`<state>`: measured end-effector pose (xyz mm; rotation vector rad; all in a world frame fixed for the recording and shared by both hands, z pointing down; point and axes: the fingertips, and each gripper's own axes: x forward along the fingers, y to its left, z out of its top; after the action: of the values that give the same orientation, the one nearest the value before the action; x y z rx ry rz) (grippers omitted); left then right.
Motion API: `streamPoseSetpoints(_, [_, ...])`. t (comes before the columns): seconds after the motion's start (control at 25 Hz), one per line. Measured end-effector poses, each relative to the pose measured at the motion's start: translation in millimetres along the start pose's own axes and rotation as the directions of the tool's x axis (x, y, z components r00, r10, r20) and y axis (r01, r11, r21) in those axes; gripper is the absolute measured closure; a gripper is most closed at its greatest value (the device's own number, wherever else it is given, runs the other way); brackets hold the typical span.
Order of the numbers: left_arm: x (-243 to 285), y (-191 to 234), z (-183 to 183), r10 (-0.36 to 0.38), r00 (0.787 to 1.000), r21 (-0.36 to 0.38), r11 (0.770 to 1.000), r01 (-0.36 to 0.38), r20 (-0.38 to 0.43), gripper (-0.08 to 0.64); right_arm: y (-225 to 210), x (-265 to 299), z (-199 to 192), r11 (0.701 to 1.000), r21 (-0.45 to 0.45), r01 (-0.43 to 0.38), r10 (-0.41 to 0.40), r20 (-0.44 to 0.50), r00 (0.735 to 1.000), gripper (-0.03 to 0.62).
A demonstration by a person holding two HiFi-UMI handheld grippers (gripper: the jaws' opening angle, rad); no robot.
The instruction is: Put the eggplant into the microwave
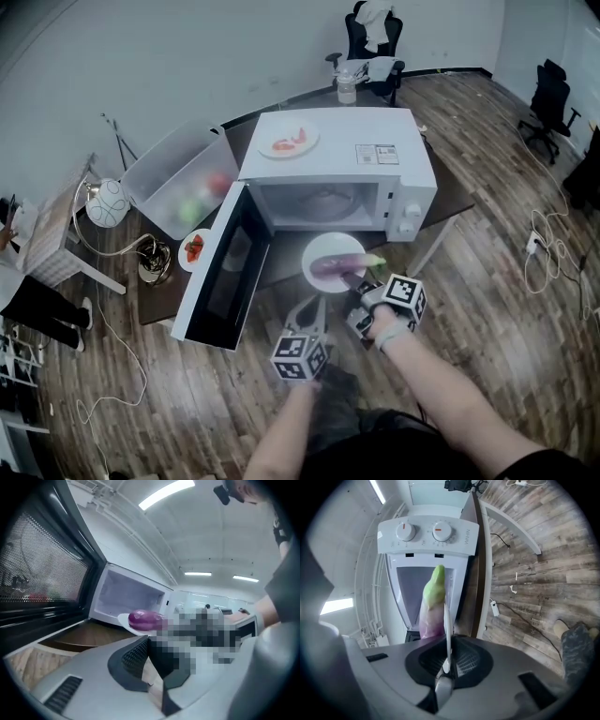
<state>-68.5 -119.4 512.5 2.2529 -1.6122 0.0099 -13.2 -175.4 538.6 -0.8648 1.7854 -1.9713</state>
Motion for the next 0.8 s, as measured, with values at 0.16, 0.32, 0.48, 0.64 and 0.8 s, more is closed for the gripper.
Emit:
streamPoseSetpoints(0.16, [12.0, 9.5, 9.9, 0.016, 1.000, 0.065, 0.998, -0.017, 0.011, 0.560, 3.2, 14.2, 6.0, 1.000, 0.006, 0.003, -0.003, 0.000, 1.000, 0.574])
streamPoseSetpoints(0.32, [24.9, 19.3, 17.1, 0.018, 1.000, 0.086, 0.996, -0.019, 0.012, 0.560, 5.0, 27.0, 14.4, 1.000, 0.005, 0.008, -0.008, 0.006, 1.000, 0.574])
streamPoseSetpoints(0.48, [39.1, 25.3, 23.2, 0.010, 1.000, 0.090, 0.996, -0.011, 0.013, 0.560, 6.9, 38.7, 23.7, 1.000, 0.016, 0.007, -0.008, 0.016, 1.000, 0.574])
streamPoseSetpoints(0.64, [52.6, 29.8, 27.8, 0.001, 1.000, 0.115, 0.993, -0.003, 0.024, 0.560, 6.3, 49.5, 33.0, 1.000, 0.016, 0.015, -0.015, 0.029, 0.999, 0.574])
streamPoseSetpoints(0.8, [62.8, 35.8, 29.0, -0.001, 1.000, 0.110, 0.994, -0.001, 0.018, 0.560, 4.5, 60.4, 40.8, 1.000, 0.018, 0.025, -0.026, 0.043, 0.999, 0.574])
